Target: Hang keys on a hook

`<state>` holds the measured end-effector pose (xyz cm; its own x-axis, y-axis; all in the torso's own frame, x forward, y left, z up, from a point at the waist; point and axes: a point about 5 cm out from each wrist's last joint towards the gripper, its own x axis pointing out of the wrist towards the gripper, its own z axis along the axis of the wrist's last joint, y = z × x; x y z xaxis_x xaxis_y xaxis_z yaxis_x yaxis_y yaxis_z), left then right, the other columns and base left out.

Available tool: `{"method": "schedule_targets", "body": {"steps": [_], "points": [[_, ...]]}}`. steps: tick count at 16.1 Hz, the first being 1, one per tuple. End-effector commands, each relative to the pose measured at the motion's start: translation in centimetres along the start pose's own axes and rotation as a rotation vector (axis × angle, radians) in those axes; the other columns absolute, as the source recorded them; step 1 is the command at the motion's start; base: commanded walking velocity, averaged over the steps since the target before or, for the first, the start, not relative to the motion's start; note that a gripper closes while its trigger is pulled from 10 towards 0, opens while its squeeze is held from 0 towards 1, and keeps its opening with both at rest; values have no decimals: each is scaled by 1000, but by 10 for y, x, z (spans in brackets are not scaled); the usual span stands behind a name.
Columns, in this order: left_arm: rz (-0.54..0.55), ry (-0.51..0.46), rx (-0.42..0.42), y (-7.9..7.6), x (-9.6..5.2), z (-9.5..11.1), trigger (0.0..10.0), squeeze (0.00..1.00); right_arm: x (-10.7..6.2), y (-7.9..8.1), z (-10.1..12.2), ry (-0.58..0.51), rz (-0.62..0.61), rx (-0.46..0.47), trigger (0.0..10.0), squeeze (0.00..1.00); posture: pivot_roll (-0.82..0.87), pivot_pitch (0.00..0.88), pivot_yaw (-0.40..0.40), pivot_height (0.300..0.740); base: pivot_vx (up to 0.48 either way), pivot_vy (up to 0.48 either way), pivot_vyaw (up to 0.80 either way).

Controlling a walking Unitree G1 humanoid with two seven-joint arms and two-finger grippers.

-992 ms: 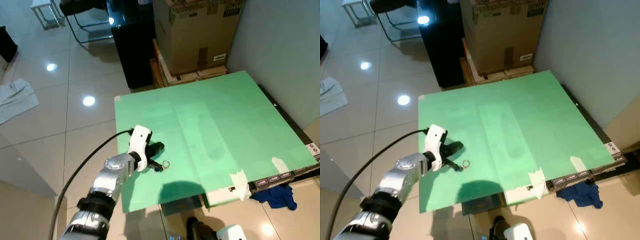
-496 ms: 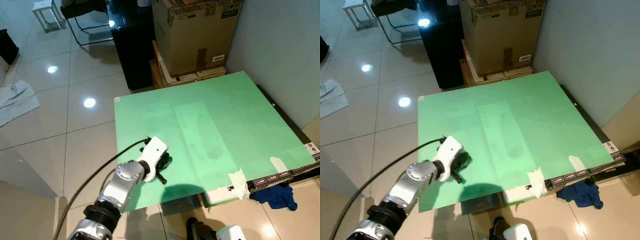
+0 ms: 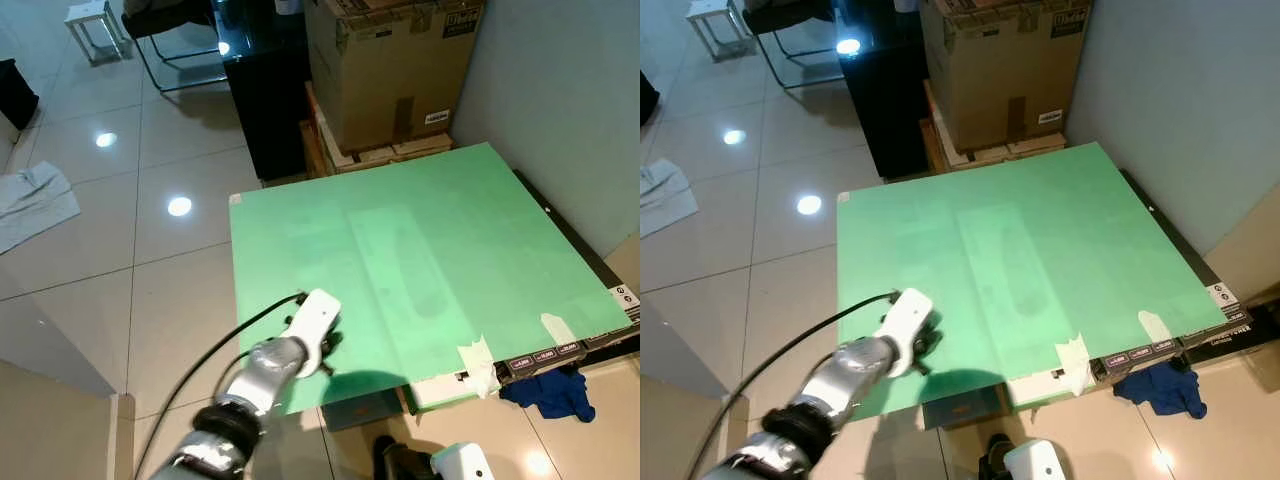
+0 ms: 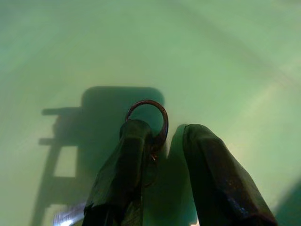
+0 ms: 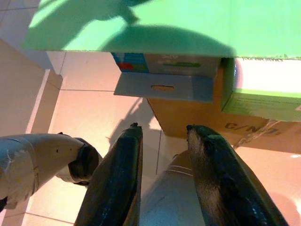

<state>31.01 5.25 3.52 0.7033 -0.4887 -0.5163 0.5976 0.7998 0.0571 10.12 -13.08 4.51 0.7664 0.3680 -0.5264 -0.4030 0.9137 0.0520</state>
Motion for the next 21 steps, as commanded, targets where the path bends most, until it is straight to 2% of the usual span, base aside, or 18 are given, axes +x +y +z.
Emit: {"method": "schedule_targets", "body": {"steps": [1, 4, 8, 10, 12, 13, 19, 21], "points": [[5, 9, -31, -7, 3, -3, 10000, 0, -3, 5, -2, 17, 10, 13, 10000, 0, -326, 200, 102, 740, 0, 0, 0], [-16, -12, -16, -8, 3, 5, 10000, 0, -4, 8, 0, 18, 6, 15, 10000, 0, -335, 199, 108, 740, 0, 0, 0], [-9, -11, 14, 4, -3, 7, 10000, 0, -6, 11, 4, 16, 5, 22, 10000, 0, -329, 203, 112, 740, 0, 0, 0], [25, -14, -4, 10, -3, 12, 10000, 0, -7, 10, 3, 18, 8, 25, 10000, 0, -320, 205, 112, 740, 0, 0, 0], [38, 3, -29, 6, -1, 9, 10000, 0, -7, 10, 3, 20, 13, 24, 10000, 0, -318, 208, 110, 740, 0, 0, 0], [28, 12, -46, -4, 2, 7, 10000, 0, -6, 10, 3, 21, 14, 24, 10000, 0, -318, 208, 110, 740, 0, 0, 0], [-9, 21, -53, -30, 10, 8, 10000, 0, -5, 11, 5, 23, 16, 21, 10000, 0, -328, 213, 110, 740, 0, 0, 0], [13, 18, -44, -30, 11, 9, 10000, 0, -4, 12, 5, 23, 17, 20, 10000, 0, -330, 214, 112, 740, 0, 0, 0]]}}
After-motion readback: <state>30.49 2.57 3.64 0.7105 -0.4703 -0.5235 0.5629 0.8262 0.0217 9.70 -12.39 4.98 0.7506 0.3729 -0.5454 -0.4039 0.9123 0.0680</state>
